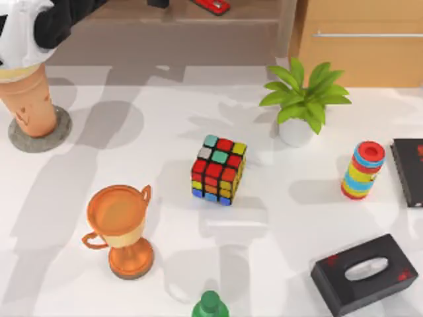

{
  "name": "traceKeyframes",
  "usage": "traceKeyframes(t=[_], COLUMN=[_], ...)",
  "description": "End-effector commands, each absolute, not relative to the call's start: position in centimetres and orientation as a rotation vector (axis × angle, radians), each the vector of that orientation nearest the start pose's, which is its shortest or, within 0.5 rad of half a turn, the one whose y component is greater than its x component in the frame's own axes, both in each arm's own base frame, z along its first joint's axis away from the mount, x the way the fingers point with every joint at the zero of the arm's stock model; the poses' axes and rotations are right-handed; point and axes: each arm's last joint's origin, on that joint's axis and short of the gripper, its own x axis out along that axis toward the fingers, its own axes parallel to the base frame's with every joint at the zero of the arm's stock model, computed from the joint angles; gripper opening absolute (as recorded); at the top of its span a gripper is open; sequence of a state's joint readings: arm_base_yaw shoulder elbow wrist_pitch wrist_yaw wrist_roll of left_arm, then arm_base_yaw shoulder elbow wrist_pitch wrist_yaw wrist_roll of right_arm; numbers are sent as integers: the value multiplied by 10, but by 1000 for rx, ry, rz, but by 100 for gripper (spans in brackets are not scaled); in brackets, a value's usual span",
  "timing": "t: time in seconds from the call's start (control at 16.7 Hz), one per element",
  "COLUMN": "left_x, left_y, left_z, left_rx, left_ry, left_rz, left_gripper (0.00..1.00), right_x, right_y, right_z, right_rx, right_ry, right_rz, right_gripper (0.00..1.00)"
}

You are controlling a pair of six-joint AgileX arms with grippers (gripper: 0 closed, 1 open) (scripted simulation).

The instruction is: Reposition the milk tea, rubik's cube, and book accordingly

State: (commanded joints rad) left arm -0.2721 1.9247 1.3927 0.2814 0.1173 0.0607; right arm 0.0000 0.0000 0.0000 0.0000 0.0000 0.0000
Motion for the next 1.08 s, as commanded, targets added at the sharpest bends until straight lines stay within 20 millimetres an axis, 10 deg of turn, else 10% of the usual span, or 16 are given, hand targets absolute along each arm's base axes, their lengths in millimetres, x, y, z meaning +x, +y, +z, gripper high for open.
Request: traceKeyframes(t=[0.54, 1.08], left_x=[416, 376], left_y=[-239, -283], left_z=[245, 214], left_rx=[141, 275], left_ry=[1056, 1541], left_rz=[-468, -287], left_gripper=[100, 100], right_x=[106, 106], right_y=[-1, -1], right_z=[160, 160], right_rx=[0, 0], right_ry=[0, 0], right_rz=[0, 0], right_gripper=[100, 100])
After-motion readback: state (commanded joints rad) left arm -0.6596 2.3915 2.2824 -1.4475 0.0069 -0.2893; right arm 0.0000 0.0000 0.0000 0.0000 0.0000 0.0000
